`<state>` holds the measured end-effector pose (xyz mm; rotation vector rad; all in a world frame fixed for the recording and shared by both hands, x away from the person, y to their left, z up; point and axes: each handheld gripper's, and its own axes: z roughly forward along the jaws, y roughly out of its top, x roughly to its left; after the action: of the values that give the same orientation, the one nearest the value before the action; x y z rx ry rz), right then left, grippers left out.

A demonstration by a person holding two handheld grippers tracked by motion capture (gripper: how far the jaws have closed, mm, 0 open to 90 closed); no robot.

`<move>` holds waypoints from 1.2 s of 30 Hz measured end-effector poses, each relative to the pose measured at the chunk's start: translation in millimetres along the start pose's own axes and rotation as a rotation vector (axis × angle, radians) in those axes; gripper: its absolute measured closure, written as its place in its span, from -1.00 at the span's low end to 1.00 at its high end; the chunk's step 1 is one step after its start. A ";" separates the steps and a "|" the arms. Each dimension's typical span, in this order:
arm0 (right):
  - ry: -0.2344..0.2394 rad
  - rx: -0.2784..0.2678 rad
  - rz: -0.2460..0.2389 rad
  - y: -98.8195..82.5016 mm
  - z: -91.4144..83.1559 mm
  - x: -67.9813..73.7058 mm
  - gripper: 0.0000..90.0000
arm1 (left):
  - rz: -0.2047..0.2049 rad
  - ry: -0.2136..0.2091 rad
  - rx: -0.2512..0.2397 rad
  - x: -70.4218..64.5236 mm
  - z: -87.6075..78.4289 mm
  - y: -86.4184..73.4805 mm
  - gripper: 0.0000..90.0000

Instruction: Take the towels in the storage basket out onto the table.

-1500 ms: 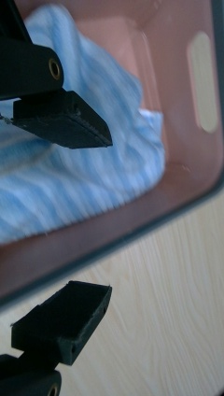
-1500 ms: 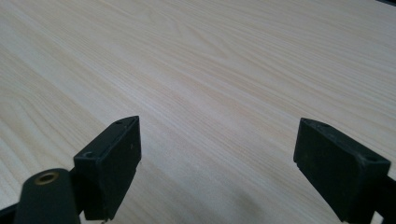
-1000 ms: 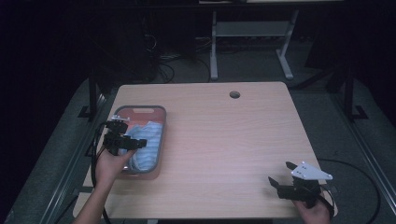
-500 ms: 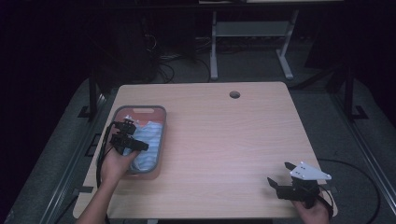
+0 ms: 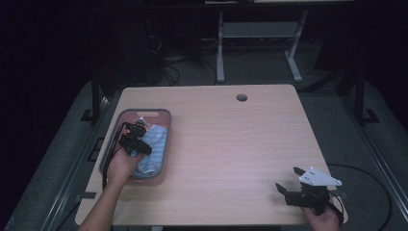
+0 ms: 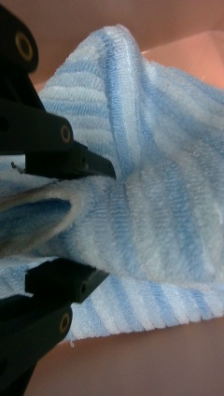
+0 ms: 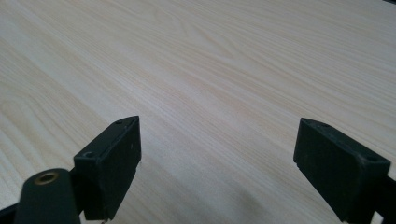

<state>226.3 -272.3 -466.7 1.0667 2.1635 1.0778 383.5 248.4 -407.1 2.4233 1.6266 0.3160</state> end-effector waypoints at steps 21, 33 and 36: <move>-0.012 -0.010 0.006 -0.5 -2.6 -2.3 -0.68 | 0.012 -0.090 -0.109 12.8 -27.7 -20.0 0.54; -0.024 -0.012 0.015 -0.8 -4.1 -2.8 -0.68 | -0.048 -0.163 -0.245 25.5 -55.3 -34.9 0.54; -0.026 -0.014 0.020 -1.1 -4.8 -3.2 -0.68 | -0.057 -0.163 -0.268 27.8 -58.6 -36.8 0.54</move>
<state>224.3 -277.4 -464.6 1.0920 2.1260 1.0811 344.3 290.9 -359.9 2.1411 1.4774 0.2971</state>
